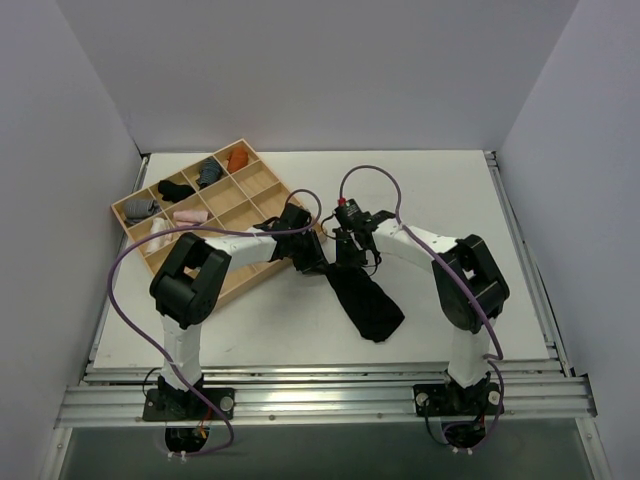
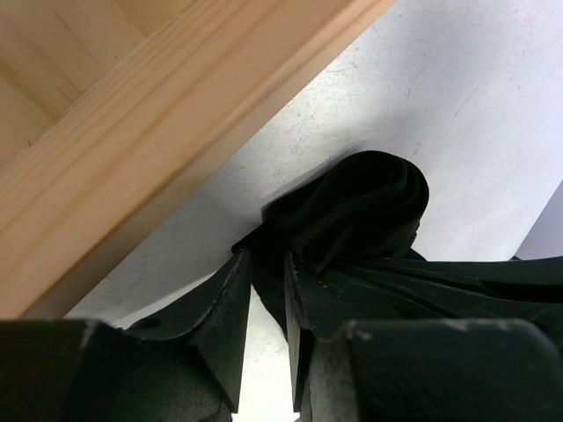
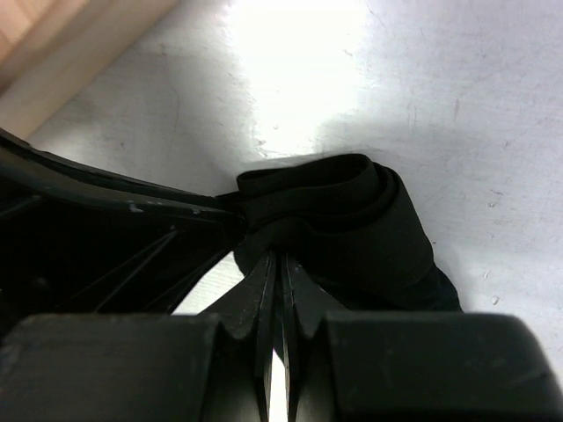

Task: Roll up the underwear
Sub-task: Fold the underwear

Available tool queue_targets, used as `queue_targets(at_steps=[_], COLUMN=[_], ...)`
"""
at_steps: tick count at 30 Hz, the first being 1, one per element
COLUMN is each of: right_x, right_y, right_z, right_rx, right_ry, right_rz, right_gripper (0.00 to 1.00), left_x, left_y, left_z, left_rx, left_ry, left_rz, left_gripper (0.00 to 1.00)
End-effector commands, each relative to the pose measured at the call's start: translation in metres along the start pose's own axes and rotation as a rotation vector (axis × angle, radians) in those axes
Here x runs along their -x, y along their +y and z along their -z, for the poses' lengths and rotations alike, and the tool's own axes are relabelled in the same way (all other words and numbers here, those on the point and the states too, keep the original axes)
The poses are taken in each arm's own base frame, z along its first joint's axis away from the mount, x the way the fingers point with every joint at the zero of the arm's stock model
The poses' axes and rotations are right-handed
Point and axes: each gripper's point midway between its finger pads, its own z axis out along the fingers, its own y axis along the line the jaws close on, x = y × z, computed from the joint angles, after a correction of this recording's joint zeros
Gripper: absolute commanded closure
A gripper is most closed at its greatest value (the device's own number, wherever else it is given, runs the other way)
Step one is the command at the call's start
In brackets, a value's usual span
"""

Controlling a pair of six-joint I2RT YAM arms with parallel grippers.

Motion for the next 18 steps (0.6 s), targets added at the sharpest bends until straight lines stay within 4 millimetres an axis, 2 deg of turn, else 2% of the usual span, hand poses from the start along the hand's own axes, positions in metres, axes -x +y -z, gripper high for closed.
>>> queue_targets(at_steps=[1, 10, 14, 18], right_x=[0.013, 0.019, 0.003, -0.020], right_y=[0.013, 0.022, 0.022, 0.010], right_z=[0.016, 0.018, 0.007, -0.007], right_rx=[0.017, 0.035, 0.042, 0.028], right_ry=[-0.040, -0.050, -0.025, 0.013], right_rz=[0.027, 0.021, 0.001, -0.025], right_gripper=[1.00, 1.00, 1.00, 1.00], left_x=[-0.003, -0.002, -0.002, -0.001], left_y=[0.007, 0.007, 0.006, 0.005], left_z=[-0.009, -0.009, -0.008, -0.005], left_rx=[0.018, 0.023, 0.021, 0.019], left_ry=[0.006, 0.004, 0.005, -0.001], left_rz=[-0.015, -0.017, -0.016, -0.013], left_gripper=[0.69, 0.69, 0.69, 0.69])
